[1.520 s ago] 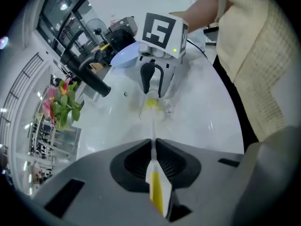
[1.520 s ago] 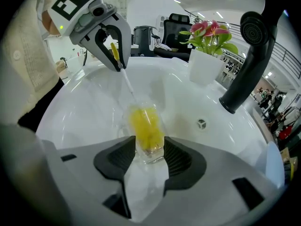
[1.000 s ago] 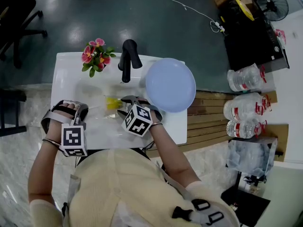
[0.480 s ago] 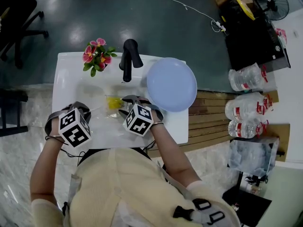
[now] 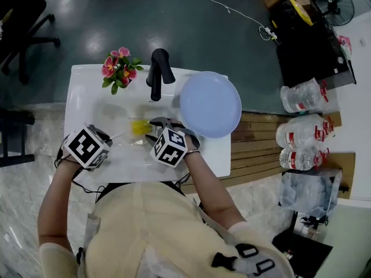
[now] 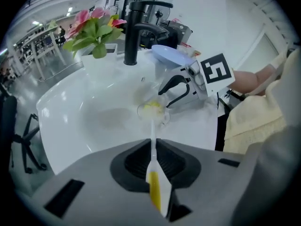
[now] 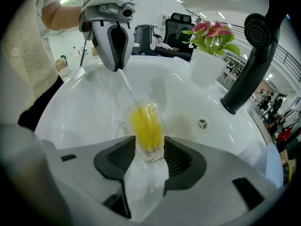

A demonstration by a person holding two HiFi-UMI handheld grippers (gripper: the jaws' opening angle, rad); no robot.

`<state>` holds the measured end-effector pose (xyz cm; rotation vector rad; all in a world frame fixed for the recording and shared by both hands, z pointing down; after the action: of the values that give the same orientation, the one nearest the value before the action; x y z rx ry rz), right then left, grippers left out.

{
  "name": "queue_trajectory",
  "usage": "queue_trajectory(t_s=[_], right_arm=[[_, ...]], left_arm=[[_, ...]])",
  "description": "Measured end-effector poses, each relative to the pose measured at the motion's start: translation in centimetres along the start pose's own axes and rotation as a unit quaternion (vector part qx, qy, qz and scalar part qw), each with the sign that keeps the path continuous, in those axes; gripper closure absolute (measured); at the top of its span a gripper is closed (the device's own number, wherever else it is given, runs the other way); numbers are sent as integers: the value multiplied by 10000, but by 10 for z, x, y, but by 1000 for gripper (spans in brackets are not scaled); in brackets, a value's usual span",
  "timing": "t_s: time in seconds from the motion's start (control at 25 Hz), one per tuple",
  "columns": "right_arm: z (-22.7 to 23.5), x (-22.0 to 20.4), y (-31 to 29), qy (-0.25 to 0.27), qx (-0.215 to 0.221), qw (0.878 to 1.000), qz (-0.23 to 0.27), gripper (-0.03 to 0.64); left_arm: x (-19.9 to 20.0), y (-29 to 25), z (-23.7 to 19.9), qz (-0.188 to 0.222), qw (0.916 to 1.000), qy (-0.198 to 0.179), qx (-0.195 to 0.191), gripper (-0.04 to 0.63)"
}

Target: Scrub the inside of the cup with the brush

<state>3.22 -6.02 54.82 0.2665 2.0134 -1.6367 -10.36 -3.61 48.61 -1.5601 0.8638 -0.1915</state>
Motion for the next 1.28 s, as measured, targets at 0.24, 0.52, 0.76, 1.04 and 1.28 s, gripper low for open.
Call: queue_trajectory(t_s=[0.24,0.52,0.76,1.04,1.28], right_arm=[[0,0,0,-23,11,10000,8,419],[0,0,1,-32,36,10000,21,420],[1,0,0,-22,25,10000,11,420],[1,-1,0,-26,11,10000,-7,419],[1,0,-1,-42,4,10000,-18,420]], left_arm=[[3,-4,9,-323,9900,-1225,627,551],[2,-7,12,-525,9374,-3170,1340,551],[3,-7,9,-444,8905,-4219,1646,551],[1,-11,5,-301,8859,-4306,1699,551],[1,-12,3,-340,9236,-3559,1381,551]])
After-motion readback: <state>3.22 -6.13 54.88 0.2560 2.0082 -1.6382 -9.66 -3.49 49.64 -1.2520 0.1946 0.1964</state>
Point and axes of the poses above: the fingertips, and each gripper's own axes: y backward along the fingers, z to its right, x out of its top, the point moved 3 cm from there along y, backward along the fingers, and after that the axes turned 2 degrees about z, right-handed, at the moved point
